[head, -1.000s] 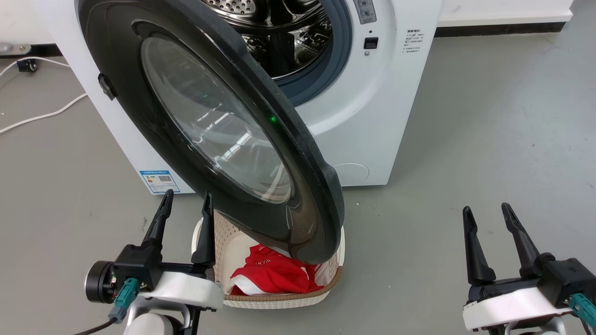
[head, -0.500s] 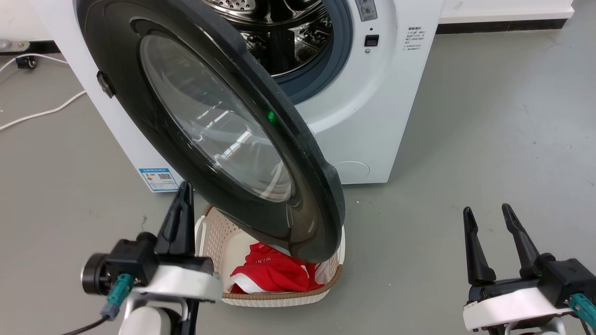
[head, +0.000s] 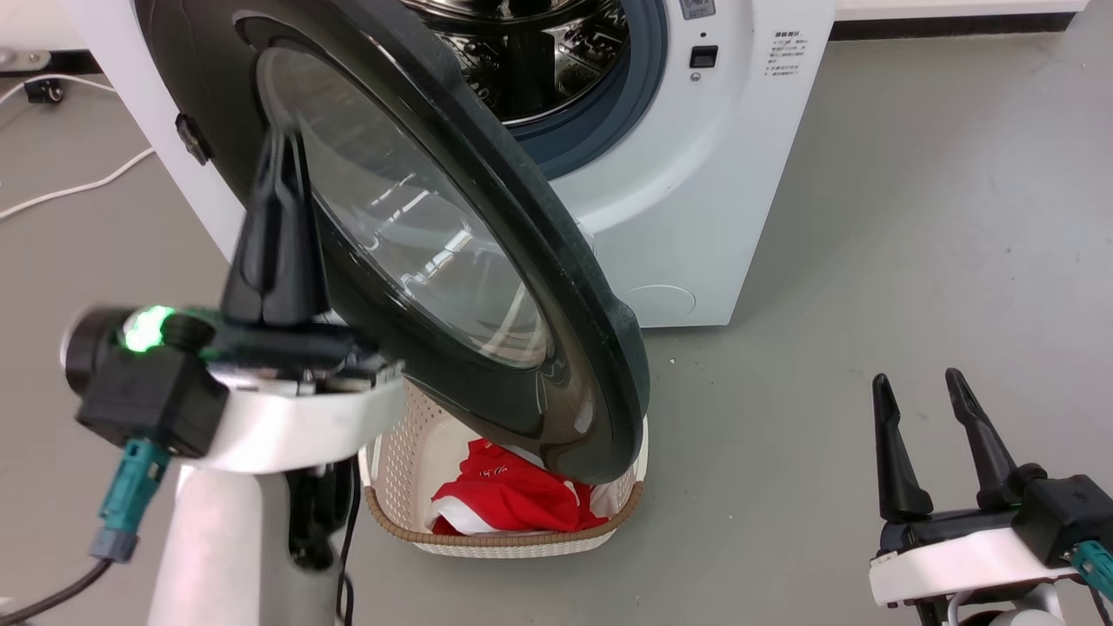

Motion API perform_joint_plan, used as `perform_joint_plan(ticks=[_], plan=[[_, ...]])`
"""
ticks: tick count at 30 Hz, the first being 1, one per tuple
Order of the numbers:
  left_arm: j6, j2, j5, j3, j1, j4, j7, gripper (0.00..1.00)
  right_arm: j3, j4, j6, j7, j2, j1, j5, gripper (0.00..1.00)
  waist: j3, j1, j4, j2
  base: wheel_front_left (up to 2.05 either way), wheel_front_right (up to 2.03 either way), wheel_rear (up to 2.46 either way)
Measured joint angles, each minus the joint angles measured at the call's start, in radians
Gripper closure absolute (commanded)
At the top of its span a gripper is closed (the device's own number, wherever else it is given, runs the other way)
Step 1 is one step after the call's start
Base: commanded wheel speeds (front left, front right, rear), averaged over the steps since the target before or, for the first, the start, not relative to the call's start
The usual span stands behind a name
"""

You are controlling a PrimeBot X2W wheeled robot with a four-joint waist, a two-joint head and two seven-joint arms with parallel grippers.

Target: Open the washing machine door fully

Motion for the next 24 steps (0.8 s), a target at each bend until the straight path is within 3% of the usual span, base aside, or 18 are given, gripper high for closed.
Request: perform_joint_plan(ticks=[9,17,24], plan=[[0.004,0.0,0.013,-0.12,-0.205,-0.154,0.0,1.0,-0.002,0.007,0.0,-0.004,0.0,-0.002,0.005,0.0,0.014,0.0,-0.009,0.0,0.0,0.0,0.0],[-0.032,-0.001,0.047,-0.377,-0.241,-0.154,0.013,1.0,-0.011,0.009,0.0,-0.006,0.0,-0.003,0.011,0.0,0.02,0.0,-0.028,0.0,0.0,0.0,0.0],[-0.059,0.0,0.007,-0.598,-0.153,-0.084,0.099,1.0,-0.016,0.011,0.0,-0.007,0.0,-0.002,0.021,0.0,0.025,0.0,-0.034,0.0,0.0,0.0,0.0]])
